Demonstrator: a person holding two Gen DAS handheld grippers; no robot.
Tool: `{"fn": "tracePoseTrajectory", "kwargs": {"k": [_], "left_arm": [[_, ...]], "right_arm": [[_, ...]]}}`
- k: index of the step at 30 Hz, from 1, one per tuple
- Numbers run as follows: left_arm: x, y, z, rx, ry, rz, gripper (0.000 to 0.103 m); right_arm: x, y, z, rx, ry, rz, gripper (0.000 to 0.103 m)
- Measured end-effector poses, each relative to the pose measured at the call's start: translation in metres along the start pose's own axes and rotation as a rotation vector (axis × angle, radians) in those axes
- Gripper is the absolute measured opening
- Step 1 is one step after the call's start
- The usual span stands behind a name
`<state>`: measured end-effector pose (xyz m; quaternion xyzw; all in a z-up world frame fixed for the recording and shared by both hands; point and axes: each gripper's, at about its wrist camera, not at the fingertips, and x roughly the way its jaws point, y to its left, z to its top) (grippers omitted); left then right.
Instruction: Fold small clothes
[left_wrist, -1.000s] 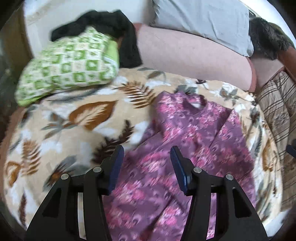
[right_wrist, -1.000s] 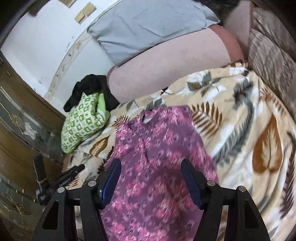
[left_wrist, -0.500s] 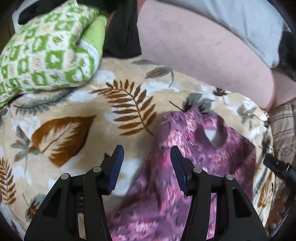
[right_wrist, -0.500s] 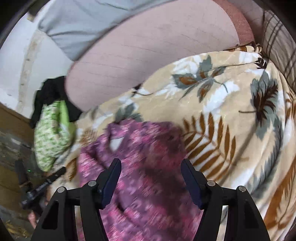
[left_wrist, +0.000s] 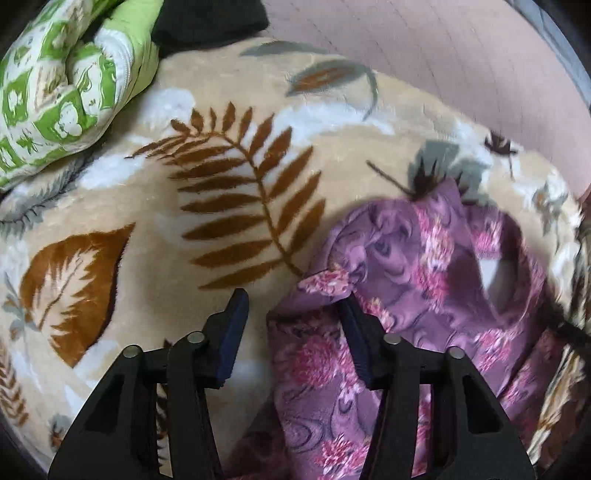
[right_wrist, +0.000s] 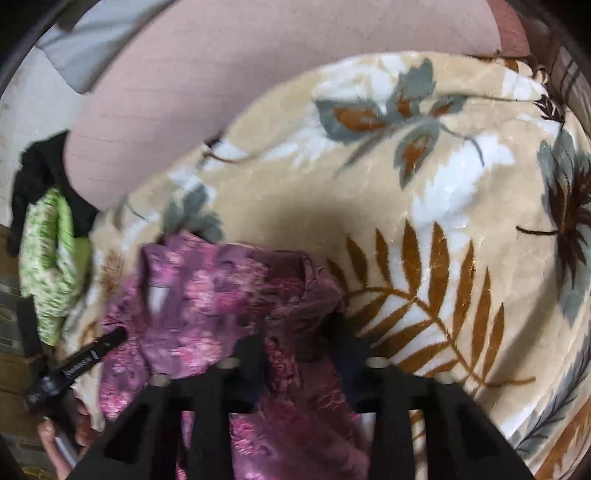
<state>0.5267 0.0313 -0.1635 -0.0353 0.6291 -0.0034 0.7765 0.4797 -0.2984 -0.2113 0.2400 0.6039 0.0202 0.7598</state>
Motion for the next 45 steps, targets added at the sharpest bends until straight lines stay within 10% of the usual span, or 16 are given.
{"fn": "tracePoseTrajectory", "kwargs": {"k": [2, 10, 19, 23, 30, 33, 35, 37, 45], "left_arm": [[-0.005, 0.006, 0.000, -0.020, -0.003, -0.034, 0.008], [-0.131, 0.054, -0.036, -0.005, -0.220, -0.203, 0.006], [-0.241, 0.117, -0.228, -0.001, -0.446, -0.179, 0.003], [-0.203, 0.131, -0.319, -0.047, -0.323, -0.208, 0.003], [-0.133, 0.093, -0.353, -0.114, -0.098, -0.278, 0.004], [-0.139, 0.083, -0.353, -0.092, -0.114, -0.290, 0.021], [-0.140, 0.091, -0.354, -0.156, -0.157, -0.266, 0.068], [-0.135, 0.097, -0.354, -0.185, -0.176, -0.252, 0.077], [-0.090, 0.114, -0.329, -0.258, -0.080, -0.351, 0.073]], "right_arm": [[-0.002, -0.007, 0.000, 0.009, -0.005, 0.021, 0.010], [-0.094, -0.010, -0.038, -0.042, -0.184, 0.160, 0.006], [-0.222, -0.024, -0.216, -0.127, -0.417, 0.263, 0.006], [-0.205, -0.032, -0.292, -0.119, -0.361, 0.281, 0.006], [-0.143, -0.052, -0.349, -0.102, -0.202, 0.173, 0.007], [-0.161, -0.061, -0.360, -0.055, -0.238, 0.237, 0.012], [-0.175, -0.062, -0.376, -0.028, -0.272, 0.224, 0.029], [-0.183, -0.059, -0.389, 0.002, -0.295, 0.260, 0.081], [-0.145, -0.029, -0.378, 0.050, -0.174, 0.356, 0.066]]}}
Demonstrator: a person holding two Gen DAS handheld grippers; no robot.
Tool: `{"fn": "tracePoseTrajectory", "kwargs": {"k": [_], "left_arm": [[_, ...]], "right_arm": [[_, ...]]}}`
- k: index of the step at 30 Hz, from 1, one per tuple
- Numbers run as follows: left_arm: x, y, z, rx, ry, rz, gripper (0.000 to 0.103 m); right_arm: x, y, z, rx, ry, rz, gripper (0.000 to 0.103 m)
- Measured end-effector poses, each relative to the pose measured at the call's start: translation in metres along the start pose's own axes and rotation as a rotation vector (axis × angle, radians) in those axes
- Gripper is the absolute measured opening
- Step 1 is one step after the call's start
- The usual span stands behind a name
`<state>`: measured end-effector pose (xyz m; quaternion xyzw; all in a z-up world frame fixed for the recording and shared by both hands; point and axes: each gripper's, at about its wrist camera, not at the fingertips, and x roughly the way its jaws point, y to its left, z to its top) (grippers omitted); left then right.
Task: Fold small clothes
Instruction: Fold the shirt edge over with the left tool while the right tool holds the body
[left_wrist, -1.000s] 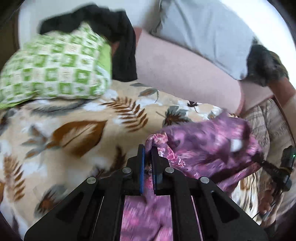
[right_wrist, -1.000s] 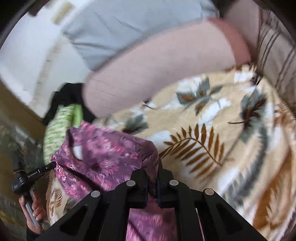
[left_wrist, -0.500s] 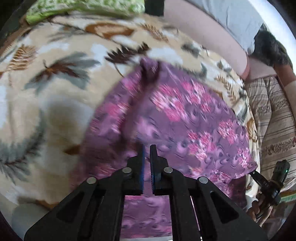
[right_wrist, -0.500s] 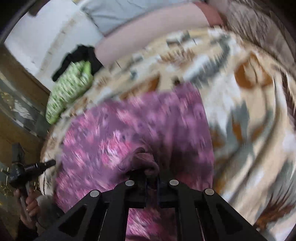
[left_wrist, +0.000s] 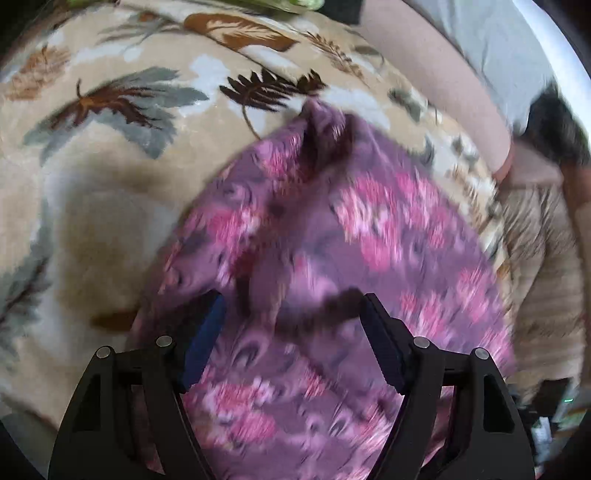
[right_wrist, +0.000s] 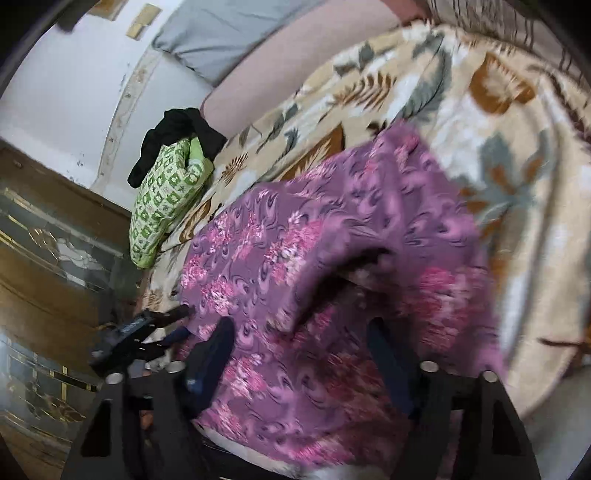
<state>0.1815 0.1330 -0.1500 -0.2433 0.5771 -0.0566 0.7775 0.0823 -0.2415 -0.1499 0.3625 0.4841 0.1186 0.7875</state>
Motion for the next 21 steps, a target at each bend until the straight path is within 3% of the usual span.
{"fn": "tracePoseTrajectory", "kwargs": {"k": [1, 2, 3, 4, 5, 6, 8, 13, 15, 18, 19, 21], "left_arm": [[0.002, 0.002, 0.005, -0.017, -0.001, -0.014, 0.053], [0.004, 0.001, 0.010, -0.020, 0.012, -0.018, 0.021], [0.004, 0.000, 0.013, -0.022, 0.029, -0.024, 0.013], [0.002, -0.002, 0.015, -0.030, 0.035, -0.035, 0.010], [-0.005, -0.006, 0.015, -0.025, 0.025, -0.042, 0.008], [-0.014, -0.010, 0.014, -0.014, 0.018, -0.045, 0.007], [-0.042, -0.024, 0.007, 0.026, 0.011, -0.071, 0.007], [-0.093, -0.044, -0.026, 0.186, 0.035, -0.002, 0.007], [-0.089, -0.040, -0.044, 0.242, 0.085, 0.072, 0.007], [-0.058, -0.023, -0.066, 0.265, 0.136, 0.175, 0.007], [-0.047, -0.018, -0.071, 0.252, 0.156, 0.178, 0.007], [-0.029, -0.004, -0.081, 0.200, 0.181, 0.168, 0.007]], "right_arm": [[0.007, -0.007, 0.009, 0.036, -0.002, -0.042, 0.058], [0.009, -0.010, 0.014, 0.055, -0.004, -0.039, 0.050], [0.012, -0.017, 0.022, 0.075, 0.003, -0.025, 0.032], [0.012, -0.021, 0.028, 0.094, 0.008, -0.031, 0.020], [0.008, -0.021, 0.034, 0.084, 0.004, -0.024, 0.017], [0.002, -0.018, 0.037, 0.053, -0.004, -0.023, 0.008], [-0.015, -0.002, 0.040, -0.028, -0.021, -0.047, 0.006], [-0.073, 0.025, 0.024, -0.133, -0.051, -0.059, 0.006], [-0.074, 0.021, 0.005, -0.134, -0.001, -0.096, 0.006], [-0.039, 0.001, -0.030, -0.102, 0.128, -0.134, 0.006], [-0.022, -0.008, -0.041, -0.088, 0.169, -0.185, 0.006], [-0.010, -0.021, -0.051, -0.043, 0.182, -0.208, 0.006]]}}
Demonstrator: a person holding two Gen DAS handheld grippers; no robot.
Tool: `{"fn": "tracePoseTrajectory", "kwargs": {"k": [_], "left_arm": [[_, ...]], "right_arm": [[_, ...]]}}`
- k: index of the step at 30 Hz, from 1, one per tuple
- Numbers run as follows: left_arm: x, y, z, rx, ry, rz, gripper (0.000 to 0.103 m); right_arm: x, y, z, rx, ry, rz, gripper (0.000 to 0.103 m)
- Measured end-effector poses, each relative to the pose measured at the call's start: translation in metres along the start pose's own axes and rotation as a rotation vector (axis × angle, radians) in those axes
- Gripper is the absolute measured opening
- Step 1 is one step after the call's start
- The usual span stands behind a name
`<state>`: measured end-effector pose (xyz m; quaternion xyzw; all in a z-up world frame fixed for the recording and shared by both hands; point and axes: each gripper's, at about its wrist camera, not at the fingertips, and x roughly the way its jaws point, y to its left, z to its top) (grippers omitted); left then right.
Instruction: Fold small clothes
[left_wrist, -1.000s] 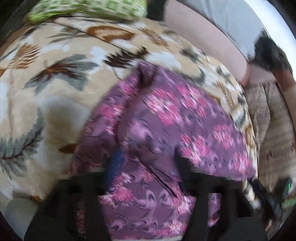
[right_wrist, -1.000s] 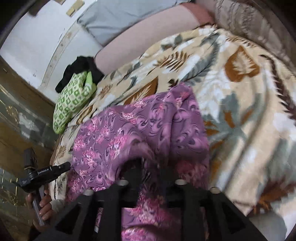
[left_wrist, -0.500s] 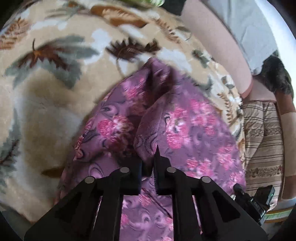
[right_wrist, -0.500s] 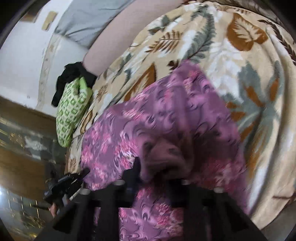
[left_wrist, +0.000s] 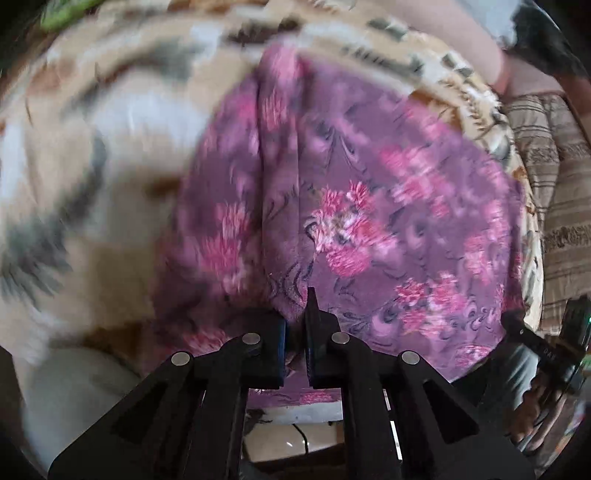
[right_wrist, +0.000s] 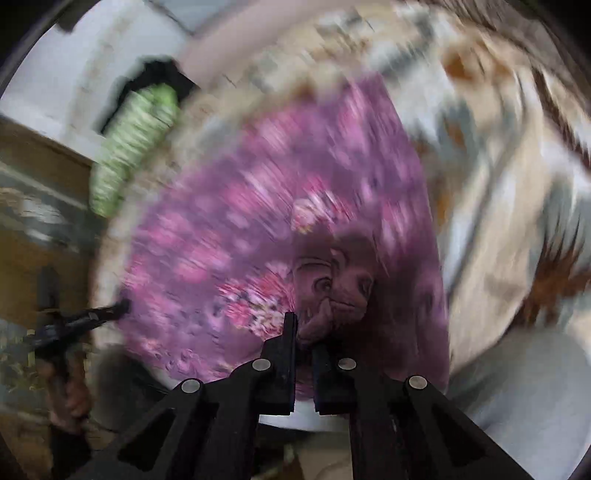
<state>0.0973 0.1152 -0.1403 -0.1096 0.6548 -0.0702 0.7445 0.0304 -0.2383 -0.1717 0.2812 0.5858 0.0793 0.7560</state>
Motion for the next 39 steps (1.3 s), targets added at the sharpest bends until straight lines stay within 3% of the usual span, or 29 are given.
{"fn": "tracePoseTrajectory", "kwargs": {"k": [3, 7, 9, 12, 15, 17, 21, 23, 24, 25, 27, 29, 31, 34, 35, 39], "left_arm": [[-0.010, -0.003, -0.008, 0.001, -0.073, 0.010, 0.007], [-0.013, -0.003, -0.014, -0.006, -0.075, -0.007, 0.007], [-0.024, -0.005, -0.017, -0.006, -0.101, -0.009, 0.007], [-0.023, -0.006, -0.024, 0.024, -0.106, 0.017, 0.008], [0.003, -0.003, -0.021, 0.009, -0.050, 0.050, 0.012], [-0.010, 0.001, -0.020, 0.002, -0.082, 0.007, 0.014], [-0.040, 0.013, -0.022, -0.021, -0.152, -0.022, 0.022], [-0.054, 0.017, -0.023, -0.024, -0.196, -0.026, 0.044], [-0.059, 0.019, -0.025, -0.035, -0.217, -0.022, 0.050], [-0.065, 0.021, -0.023, -0.054, -0.246, -0.006, 0.057], [-0.069, 0.020, -0.019, -0.056, -0.273, 0.032, 0.060], [-0.063, 0.013, -0.006, -0.034, -0.274, 0.118, 0.060], [-0.052, 0.013, 0.005, -0.005, -0.255, 0.159, 0.060], [-0.031, 0.026, 0.017, -0.031, -0.193, 0.114, 0.060], [-0.028, 0.029, 0.021, -0.047, -0.189, 0.069, 0.060], [-0.020, 0.030, 0.028, -0.047, -0.167, 0.019, 0.060]], "right_arm": [[-0.012, 0.000, 0.000, 0.007, -0.048, 0.008, 0.006], [-0.019, 0.001, -0.001, -0.022, -0.048, -0.036, 0.006], [-0.028, 0.006, -0.002, -0.015, -0.054, -0.014, 0.006], [-0.039, 0.024, -0.002, -0.081, -0.089, -0.085, 0.006], [-0.003, 0.015, 0.004, -0.084, 0.007, -0.158, 0.006], [0.016, 0.003, 0.003, -0.025, 0.072, -0.122, 0.006], [-0.017, 0.001, 0.002, 0.019, -0.012, -0.034, 0.009], [-0.038, 0.004, -0.001, 0.001, -0.058, -0.002, 0.011], [-0.049, 0.009, -0.004, -0.013, -0.083, 0.007, 0.013], [-0.060, 0.014, -0.006, -0.029, -0.117, 0.009, 0.015], [-0.082, 0.024, -0.010, -0.055, -0.187, -0.010, 0.024], [-0.096, 0.037, -0.013, -0.069, -0.260, -0.021, 0.044], [-0.105, 0.061, -0.014, -0.128, -0.349, 0.003, 0.077], [-0.098, 0.089, -0.006, -0.241, -0.340, 0.066, 0.080], [-0.089, 0.100, -0.002, -0.269, -0.313, 0.100, 0.080], [-0.041, 0.131, 0.023, -0.295, -0.154, 0.253, 0.080]]}}
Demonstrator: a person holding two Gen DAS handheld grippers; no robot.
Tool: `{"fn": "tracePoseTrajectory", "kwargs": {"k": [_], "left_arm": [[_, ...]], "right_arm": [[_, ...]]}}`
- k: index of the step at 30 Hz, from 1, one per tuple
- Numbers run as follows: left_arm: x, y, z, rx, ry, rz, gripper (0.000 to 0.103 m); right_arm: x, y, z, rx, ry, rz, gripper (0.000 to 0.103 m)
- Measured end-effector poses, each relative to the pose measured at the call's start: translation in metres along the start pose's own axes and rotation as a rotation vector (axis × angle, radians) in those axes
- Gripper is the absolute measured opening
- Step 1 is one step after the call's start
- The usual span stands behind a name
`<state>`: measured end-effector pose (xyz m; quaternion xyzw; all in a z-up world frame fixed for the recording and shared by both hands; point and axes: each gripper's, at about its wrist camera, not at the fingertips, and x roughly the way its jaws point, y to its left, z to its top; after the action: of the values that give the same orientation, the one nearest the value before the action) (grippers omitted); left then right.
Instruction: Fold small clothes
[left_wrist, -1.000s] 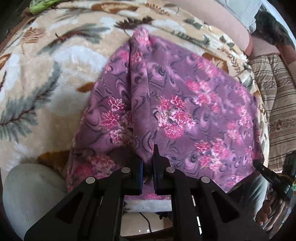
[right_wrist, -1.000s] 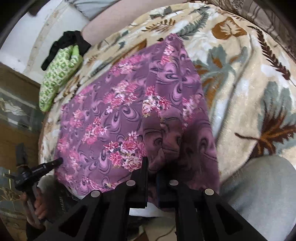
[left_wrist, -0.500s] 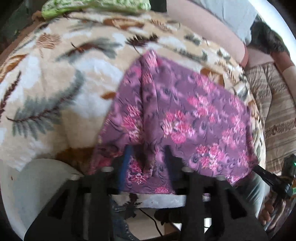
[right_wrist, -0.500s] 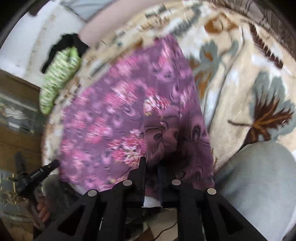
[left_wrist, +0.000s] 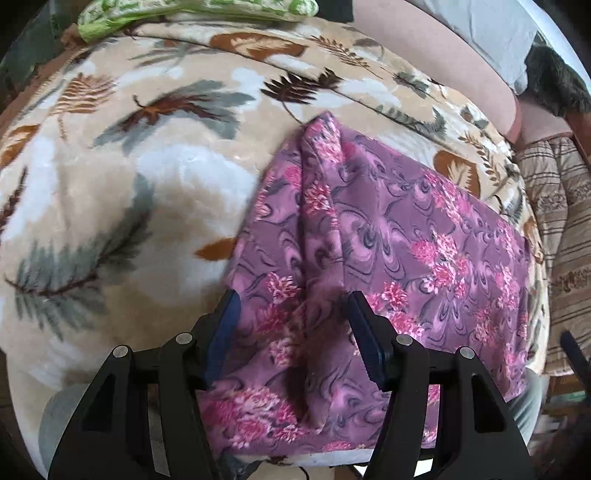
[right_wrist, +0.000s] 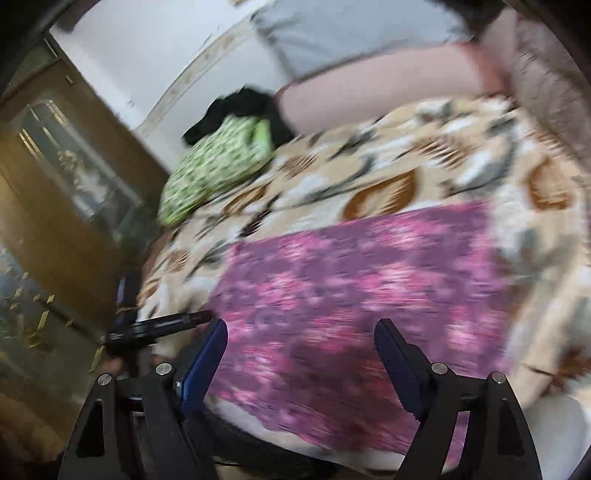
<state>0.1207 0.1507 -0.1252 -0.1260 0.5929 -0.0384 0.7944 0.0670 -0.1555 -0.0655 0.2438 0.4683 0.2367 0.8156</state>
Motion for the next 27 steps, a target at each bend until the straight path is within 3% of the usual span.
{"fn": "tracePoseTrajectory", "kwargs": {"k": [1, 5, 7, 11, 17, 19, 21, 23, 26, 27], "left_arm": [[0.004, 0.001, 0.000, -0.011, 0.020, -0.012, 0.060], [0.008, 0.008, -0.003, -0.057, 0.069, -0.058, 0.060], [0.005, 0.006, -0.008, -0.042, 0.100, -0.074, 0.061], [0.001, 0.011, -0.017, -0.060, 0.111, -0.063, 0.060], [-0.019, 0.022, -0.012, -0.096, -0.009, -0.057, 0.061], [-0.021, 0.025, -0.010, -0.105, -0.029, -0.015, 0.062], [-0.018, 0.029, -0.008, -0.128, -0.026, -0.001, 0.062], [-0.008, 0.032, -0.006, -0.144, 0.015, 0.013, 0.068], [0.002, 0.031, -0.004, -0.141, 0.076, -0.023, 0.074], [-0.001, 0.029, -0.005, -0.128, 0.073, -0.074, 0.076]], "right_arm": [[0.019, 0.001, 0.007, 0.019, 0.046, 0.061, 0.080], [0.076, 0.003, 0.025, 0.094, 0.154, 0.162, 0.080], [0.102, 0.009, 0.035, 0.122, 0.213, 0.179, 0.080], [0.137, 0.036, 0.047, 0.056, 0.291, 0.184, 0.079], [0.162, 0.053, 0.052, 0.031, 0.323, 0.191, 0.079], [0.164, 0.054, 0.052, 0.037, 0.318, 0.196, 0.079], [0.167, 0.055, 0.052, 0.044, 0.318, 0.199, 0.079], [0.166, 0.052, 0.051, 0.052, 0.320, 0.197, 0.079], [0.168, 0.050, 0.051, 0.059, 0.323, 0.193, 0.079], [0.169, 0.049, 0.051, 0.062, 0.325, 0.193, 0.079]]}}
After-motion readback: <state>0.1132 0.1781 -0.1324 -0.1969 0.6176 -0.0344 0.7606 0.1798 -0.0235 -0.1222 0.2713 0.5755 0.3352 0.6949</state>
